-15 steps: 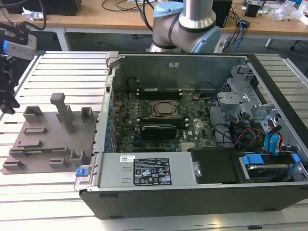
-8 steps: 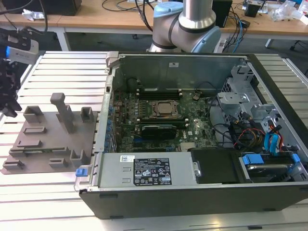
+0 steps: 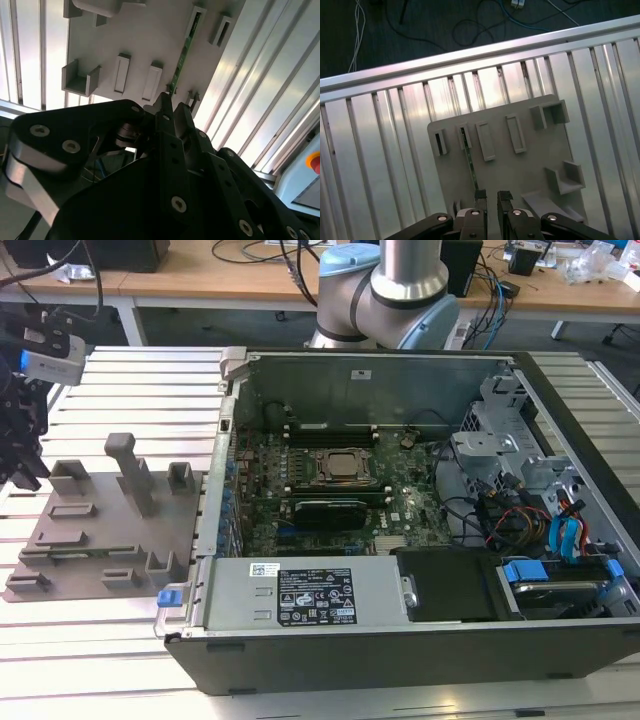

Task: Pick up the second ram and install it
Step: 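Pick up the second ram and move it above second insertion slot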

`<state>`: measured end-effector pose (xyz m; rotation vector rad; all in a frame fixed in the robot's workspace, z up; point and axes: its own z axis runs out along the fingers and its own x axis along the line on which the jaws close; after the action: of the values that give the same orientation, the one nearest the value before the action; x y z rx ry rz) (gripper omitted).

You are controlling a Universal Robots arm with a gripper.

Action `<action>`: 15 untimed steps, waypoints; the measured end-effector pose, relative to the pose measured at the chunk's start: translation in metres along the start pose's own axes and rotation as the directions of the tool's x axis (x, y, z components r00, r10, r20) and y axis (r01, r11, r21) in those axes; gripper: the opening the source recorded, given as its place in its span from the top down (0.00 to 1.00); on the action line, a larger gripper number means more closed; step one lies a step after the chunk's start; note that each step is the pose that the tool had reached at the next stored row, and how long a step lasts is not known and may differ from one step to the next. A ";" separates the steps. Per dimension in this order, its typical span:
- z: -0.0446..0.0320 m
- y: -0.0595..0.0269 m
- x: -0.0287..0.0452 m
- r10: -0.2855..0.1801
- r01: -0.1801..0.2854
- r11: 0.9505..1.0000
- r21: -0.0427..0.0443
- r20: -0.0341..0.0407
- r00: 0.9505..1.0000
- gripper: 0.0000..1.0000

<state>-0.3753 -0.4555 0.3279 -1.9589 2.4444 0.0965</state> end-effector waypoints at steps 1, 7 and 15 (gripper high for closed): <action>0.0017 -0.0001 0.0001 0.000 0.000 1.000 0.000 0.000 1.000 0.76; 0.0085 -0.0004 0.0005 0.000 0.000 1.000 0.000 0.000 1.000 0.76; 0.0185 -0.0009 0.0011 0.000 0.000 1.000 0.000 0.000 1.000 0.76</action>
<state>-0.3753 -0.4557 0.3093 -1.9590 2.4443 0.0964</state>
